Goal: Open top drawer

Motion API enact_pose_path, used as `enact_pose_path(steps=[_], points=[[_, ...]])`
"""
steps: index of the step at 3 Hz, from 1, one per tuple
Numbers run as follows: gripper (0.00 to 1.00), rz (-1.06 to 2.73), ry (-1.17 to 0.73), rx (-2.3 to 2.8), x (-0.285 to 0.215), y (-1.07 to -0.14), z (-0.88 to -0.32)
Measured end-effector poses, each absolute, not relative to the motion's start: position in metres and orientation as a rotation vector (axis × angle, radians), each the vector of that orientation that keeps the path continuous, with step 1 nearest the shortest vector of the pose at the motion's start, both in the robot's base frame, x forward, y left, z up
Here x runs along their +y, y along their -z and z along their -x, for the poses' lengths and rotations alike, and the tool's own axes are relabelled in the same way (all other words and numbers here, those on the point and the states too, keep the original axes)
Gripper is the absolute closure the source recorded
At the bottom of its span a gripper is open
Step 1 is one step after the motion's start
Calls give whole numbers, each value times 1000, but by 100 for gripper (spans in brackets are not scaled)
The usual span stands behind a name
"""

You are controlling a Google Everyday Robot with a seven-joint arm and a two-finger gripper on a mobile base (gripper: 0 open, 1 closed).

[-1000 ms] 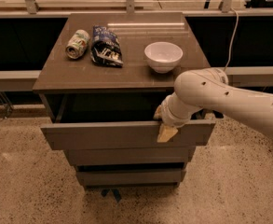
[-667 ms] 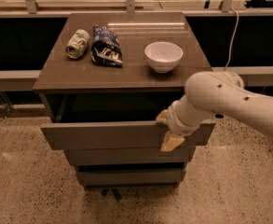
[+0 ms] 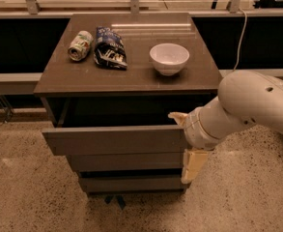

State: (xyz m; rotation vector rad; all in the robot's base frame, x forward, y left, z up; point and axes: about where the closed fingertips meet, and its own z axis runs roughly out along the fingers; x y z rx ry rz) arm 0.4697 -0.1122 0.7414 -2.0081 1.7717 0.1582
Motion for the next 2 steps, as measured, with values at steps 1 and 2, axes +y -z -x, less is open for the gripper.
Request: enact_pose_path(steps=[1,2], points=[[0,2058,-166,1785,-112,-736,-478],[8,2128,-182,1817,-117,-720,-497]])
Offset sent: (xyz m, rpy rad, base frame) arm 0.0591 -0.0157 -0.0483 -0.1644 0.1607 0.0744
